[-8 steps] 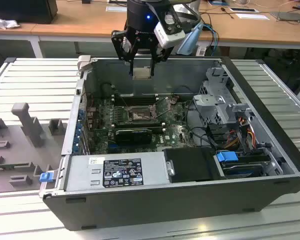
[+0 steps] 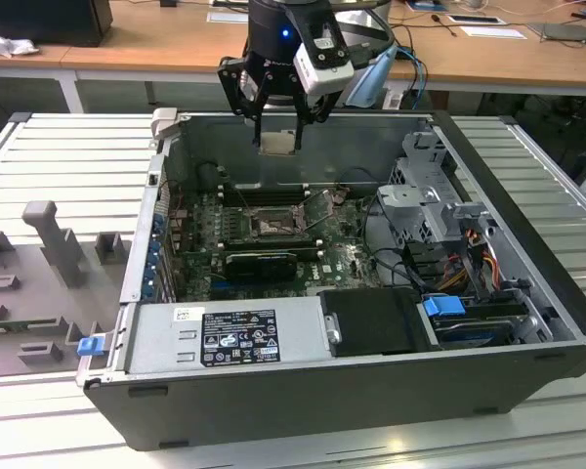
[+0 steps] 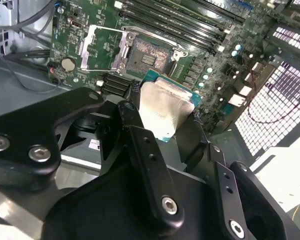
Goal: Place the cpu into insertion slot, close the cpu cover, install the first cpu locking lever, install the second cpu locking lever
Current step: 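Place the cpu into insertion slot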
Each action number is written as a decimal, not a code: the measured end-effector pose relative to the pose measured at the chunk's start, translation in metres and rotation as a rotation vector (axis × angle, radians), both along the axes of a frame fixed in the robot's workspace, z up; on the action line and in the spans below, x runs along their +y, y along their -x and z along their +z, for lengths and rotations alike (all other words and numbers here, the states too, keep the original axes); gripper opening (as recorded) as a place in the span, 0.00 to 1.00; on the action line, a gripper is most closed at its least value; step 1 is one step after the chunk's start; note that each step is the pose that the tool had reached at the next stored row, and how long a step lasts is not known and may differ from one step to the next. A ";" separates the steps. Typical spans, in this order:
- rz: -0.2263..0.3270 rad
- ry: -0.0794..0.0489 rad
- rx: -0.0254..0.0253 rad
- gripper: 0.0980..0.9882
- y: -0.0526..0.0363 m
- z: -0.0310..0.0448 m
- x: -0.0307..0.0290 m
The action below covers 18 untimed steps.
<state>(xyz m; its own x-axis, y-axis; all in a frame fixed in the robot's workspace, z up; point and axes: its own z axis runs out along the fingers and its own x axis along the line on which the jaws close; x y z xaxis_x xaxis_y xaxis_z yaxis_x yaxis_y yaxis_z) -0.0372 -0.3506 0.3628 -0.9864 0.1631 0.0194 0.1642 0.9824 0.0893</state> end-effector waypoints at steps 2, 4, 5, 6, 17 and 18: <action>-0.002 0.000 0.0000 0.48 0.0000 -0.0013 0.0000; -0.002 0.000 0.0000 0.48 0.0000 -0.0015 0.0000; -0.002 0.000 0.0000 0.48 0.0000 -0.0016 0.0000; -0.004 0.000 0.0000 0.48 0.0000 -0.0016 0.0000; -0.066 0.000 -0.0001 0.48 0.0000 -0.0016 0.0000; -0.072 0.000 -0.0001 0.48 0.0000 -0.0016 0.0000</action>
<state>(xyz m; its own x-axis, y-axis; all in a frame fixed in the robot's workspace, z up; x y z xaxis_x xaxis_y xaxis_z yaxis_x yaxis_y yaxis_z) -0.0372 -0.3506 0.3612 -0.9722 0.2332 0.0193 0.2340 0.9681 0.0893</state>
